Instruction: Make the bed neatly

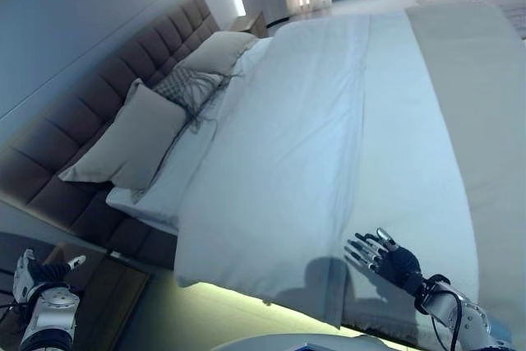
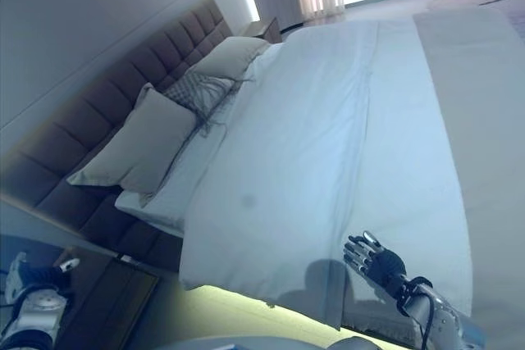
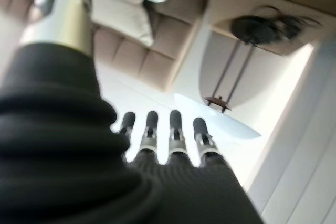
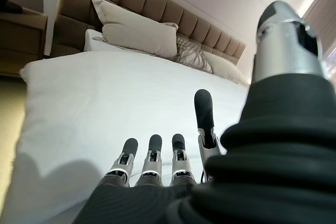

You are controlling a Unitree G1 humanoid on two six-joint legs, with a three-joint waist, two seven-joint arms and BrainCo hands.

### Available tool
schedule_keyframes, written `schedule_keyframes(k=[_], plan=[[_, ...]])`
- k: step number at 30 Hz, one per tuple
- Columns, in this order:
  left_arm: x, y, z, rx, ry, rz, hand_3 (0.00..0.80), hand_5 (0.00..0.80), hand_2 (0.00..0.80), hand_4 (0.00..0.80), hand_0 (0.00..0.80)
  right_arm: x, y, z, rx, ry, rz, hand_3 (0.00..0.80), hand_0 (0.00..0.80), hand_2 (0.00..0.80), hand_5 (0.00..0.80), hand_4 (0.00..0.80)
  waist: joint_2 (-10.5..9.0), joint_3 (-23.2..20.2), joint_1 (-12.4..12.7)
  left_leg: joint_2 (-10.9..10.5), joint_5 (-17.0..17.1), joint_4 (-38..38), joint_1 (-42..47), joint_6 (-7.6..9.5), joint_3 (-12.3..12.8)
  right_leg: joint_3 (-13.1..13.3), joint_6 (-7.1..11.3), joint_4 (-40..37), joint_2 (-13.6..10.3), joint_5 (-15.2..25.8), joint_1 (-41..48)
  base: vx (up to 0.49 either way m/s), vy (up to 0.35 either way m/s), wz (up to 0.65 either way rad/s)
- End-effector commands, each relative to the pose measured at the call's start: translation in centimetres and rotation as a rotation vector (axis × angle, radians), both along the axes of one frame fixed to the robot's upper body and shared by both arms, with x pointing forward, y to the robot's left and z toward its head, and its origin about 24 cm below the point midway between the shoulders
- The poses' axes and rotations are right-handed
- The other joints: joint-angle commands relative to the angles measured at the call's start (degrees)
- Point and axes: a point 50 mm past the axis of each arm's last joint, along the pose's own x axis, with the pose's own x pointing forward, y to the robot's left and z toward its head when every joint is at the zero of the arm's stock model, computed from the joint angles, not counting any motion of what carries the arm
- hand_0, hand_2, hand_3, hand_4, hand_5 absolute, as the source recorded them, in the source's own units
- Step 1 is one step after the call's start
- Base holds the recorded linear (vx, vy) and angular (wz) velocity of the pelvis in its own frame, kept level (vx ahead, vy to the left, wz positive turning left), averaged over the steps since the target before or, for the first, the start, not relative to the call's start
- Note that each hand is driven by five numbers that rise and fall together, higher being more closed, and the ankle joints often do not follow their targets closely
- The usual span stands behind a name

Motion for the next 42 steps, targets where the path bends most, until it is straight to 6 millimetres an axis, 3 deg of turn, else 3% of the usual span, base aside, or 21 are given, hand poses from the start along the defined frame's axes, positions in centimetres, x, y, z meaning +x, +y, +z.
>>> schedule_keyframes(k=[1,9,16,24,29,34,42], plan=[[2.7,1.1,5.6,-0.006,-0.349,-0.102,0.000,0.000,0.000,0.000,0.000,2.3,2.2,1.1,-0.004,-0.209,-0.026,0.000,0.000,0.000,0.000,0.000,-5.76,-0.14,2.01,-1.64,-2.03,-1.30,-2.82,1.56,-2.42,-0.98,3.67,-15.43,-1.46,18.74,5.06,-0.059,-0.157,0.07],[3.8,-8.4,1.0,-0.638,-0.630,-0.402,0.000,0.000,0.000,0.000,0.000,2.3,2.6,1.1,0.035,-0.359,-0.176,0.000,0.000,0.000,0.000,0.000,-8.64,1.13,3.96,0.22,-3.23,-0.15,-3.25,2.16,-2.02,-0.77,3.22,-16.63,0.70,18.76,5.37,-0.071,-0.199,0.03],[5.0,-12.7,0.4,-0.832,-0.649,-0.539,0.000,0.000,0.000,0.000,0.000,1.9,2.9,-0.9,0.049,-0.302,-0.266,0.000,0.000,0.000,0.000,0.000,-11.40,2.16,4.56,2.06,-4.36,1.37,-3.00,2.38,-0.67,-0.62,2.74,-17.63,3.06,18.74,5.72,-0.064,-0.229,-0.10],[6.0,-14.2,0.6,-0.936,-0.687,-0.529,0.000,0.000,0.000,0.000,0.000,1.9,3.9,-2.5,0.065,-0.238,-0.307,0.000,0.000,0.000,0.000,0.000,-13.96,2.58,4.52,3.52,-4.80,1.73,-2.54,2.27,0.96,0.42,2.48,-20.55,6.17,19.75,5.99,-0.056,-0.204,-0.20],[4.9,-14.5,-0.1,-0.964,-0.645,-0.501,0.000,0.000,0.000,0.000,0.000,1.1,3.9,-3.7,0.096,-0.205,-0.382,0.000,0.000,0.000,0.000,0.000,-14.78,3.38,5.53,4.12,-5.28,2.41,-3.02,2.14,0.92,0.38,2.17,-22.11,7.52,20.17,6.01,-0.101,-0.139,-0.13],[3.7,-14.7,-0.9,-0.943,-0.570,-0.487,0.000,0.000,0.000,0.000,0.000,1.0,5.2,-4.1,0.136,-0.200,-0.342,0.000,0.000,0.000,0.000,0.000,-14.86,3.99,6.01,4.35,-6.66,5.49,-3.60,2.08,1.45,0.18,1.39,-22.34,7.89,20.01,5.77,-0.061,-0.054,-0.14],[4.0,-15.8,-0.6,-0.998,-0.606,-0.479,0.000,0.000,0.000,0.000,0.000,2.6,6.5,-4.0,0.061,-0.210,-0.217,0.000,0.000,0.000,0.000,0.000,-14.75,5.01,8.17,2.22,-9.62,11.18,-5.68,2.73,-2.99,3.54,-0.64,-23.85,10.22,19.79,5.85,-0.020,-0.042,-0.13]])
